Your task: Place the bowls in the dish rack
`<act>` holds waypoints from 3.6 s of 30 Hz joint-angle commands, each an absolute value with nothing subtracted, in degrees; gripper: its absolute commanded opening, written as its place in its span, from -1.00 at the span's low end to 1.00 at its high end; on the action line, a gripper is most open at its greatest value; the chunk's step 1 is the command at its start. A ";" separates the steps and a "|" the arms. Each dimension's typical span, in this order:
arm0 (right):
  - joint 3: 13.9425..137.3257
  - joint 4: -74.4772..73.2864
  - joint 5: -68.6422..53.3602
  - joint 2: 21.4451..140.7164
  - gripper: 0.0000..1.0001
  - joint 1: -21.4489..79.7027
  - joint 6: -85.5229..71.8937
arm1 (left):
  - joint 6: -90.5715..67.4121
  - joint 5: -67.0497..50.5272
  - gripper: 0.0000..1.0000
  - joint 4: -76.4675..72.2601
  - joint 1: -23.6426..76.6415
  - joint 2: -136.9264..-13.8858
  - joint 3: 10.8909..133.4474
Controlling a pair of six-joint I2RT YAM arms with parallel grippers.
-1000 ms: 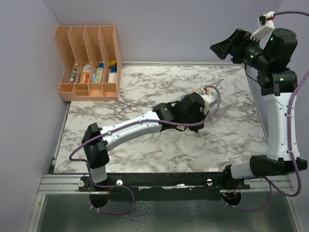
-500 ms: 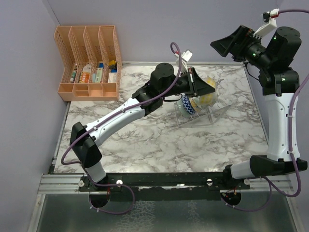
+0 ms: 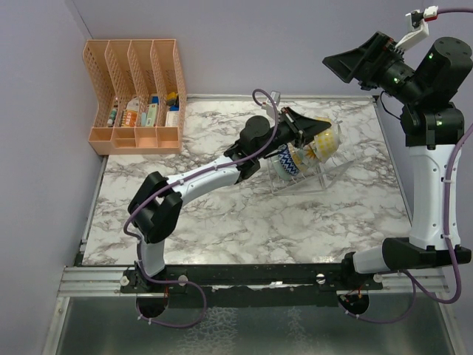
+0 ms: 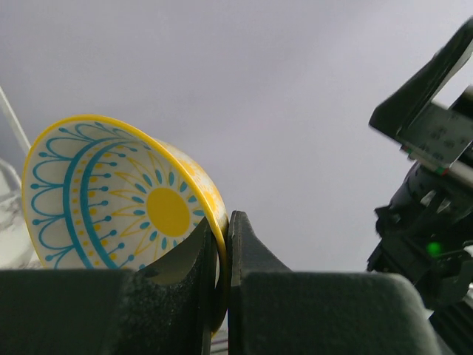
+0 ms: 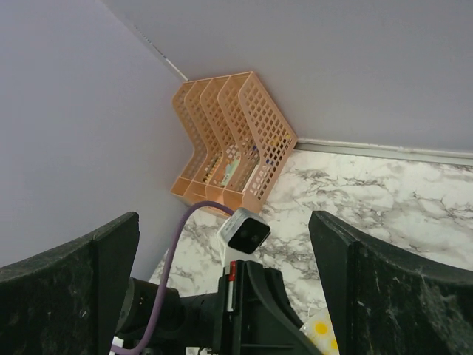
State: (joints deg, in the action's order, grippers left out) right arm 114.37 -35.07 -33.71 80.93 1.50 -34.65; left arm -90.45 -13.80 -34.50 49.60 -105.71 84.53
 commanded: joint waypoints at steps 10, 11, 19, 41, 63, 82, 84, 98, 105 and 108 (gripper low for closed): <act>114.37 -33.18 -37.33 79.37 0.94 1.23 -34.55 | -98.61 0.33 -1.00 -47.53 51.53 -115.03 93.26; 114.51 -33.15 -37.43 79.45 0.94 1.23 -34.48 | -98.56 0.75 -1.00 -47.89 51.58 -115.51 93.52; 113.90 -33.03 -37.97 79.62 0.95 1.23 -34.12 | -98.88 1.88 -1.00 -49.49 51.84 -120.28 96.91; 111.47 -33.05 -37.69 79.70 0.95 1.23 -32.87 | -101.16 -2.07 -1.00 -45.89 50.17 -126.37 100.49; 110.35 -33.48 -36.50 79.61 0.95 1.23 -31.90 | -100.88 -6.99 -0.92 -37.51 48.96 -128.93 103.93; 108.99 -32.80 -36.75 79.71 0.96 1.23 -31.91 | -97.99 -7.98 -0.40 -30.32 47.85 -125.13 100.91; 109.00 -32.70 -36.74 79.78 0.96 1.23 -31.99 | -97.78 -8.29 -0.29 -29.71 47.67 -124.74 100.77; 108.61 -32.44 -36.41 79.78 0.96 1.23 -31.95 | -92.47 -11.07 -0.14 -19.60 46.35 -121.08 100.42; 107.46 -32.02 -36.39 79.32 0.96 1.23 -32.11 | -89.40 -10.99 -0.05 -15.76 45.47 -117.58 97.74; 107.40 -32.06 -36.30 79.15 0.96 1.23 -32.08 | -87.31 -11.26 0.10 -13.92 45.29 -116.69 98.49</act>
